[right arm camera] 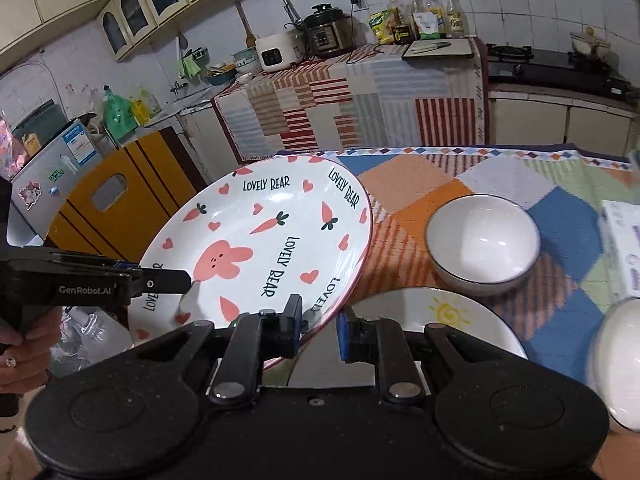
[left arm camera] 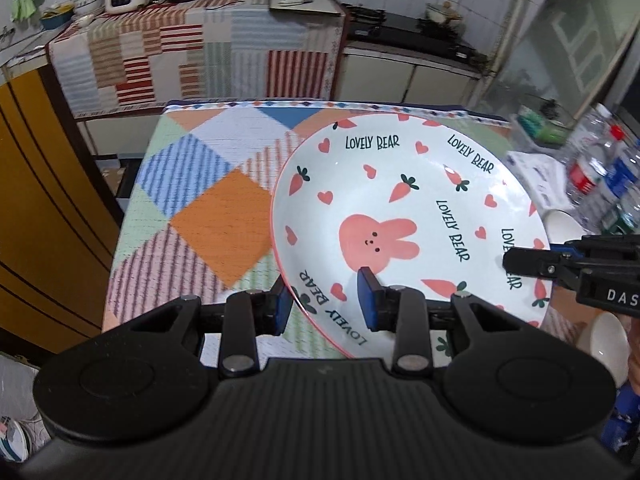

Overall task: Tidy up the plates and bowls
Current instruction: 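Lift the bunny plate and carry it over the sun plate stack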

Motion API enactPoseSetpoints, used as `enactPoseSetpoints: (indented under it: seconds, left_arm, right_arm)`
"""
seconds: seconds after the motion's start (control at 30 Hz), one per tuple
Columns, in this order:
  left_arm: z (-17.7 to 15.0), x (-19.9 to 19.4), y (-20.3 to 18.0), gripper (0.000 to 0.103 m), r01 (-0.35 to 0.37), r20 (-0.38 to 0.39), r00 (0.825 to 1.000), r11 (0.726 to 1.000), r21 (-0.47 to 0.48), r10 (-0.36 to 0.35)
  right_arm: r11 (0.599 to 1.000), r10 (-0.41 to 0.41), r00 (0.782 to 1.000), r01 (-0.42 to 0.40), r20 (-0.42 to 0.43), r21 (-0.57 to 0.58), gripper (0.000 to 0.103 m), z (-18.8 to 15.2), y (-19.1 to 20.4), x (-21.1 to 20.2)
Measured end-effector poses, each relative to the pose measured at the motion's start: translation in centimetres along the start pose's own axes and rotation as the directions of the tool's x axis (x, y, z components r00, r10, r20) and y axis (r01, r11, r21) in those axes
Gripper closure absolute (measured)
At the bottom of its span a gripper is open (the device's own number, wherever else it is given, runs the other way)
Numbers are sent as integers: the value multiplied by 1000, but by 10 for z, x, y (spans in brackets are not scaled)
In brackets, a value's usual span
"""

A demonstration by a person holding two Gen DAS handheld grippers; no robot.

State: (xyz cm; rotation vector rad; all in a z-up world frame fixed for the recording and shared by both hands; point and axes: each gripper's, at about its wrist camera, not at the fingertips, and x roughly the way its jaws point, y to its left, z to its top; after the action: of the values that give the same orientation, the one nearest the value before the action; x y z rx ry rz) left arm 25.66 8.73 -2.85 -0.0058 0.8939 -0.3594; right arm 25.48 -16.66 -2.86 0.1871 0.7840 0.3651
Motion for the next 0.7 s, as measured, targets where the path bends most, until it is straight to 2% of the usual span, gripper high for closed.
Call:
enactPoseSetpoints:
  seconds: [0.37,0.53,0.7]
  left_arm:
    - [-26,-12,-42,71,58,-14,998,998,30,-58]
    - [-38,0,-58,70,83,-30,996,995,49,-82]
    - [-49,17,-67,71,94,-86,992,994,51,-89]
  right_arm:
    - [999,-43,999,43,12,16,81,-34,-13,-53]
    - [996,-56,998,56,-1,67,81,-53,-28,-61]
    - [995,-68,997,71,-35,72,81,-68,-40,-59]
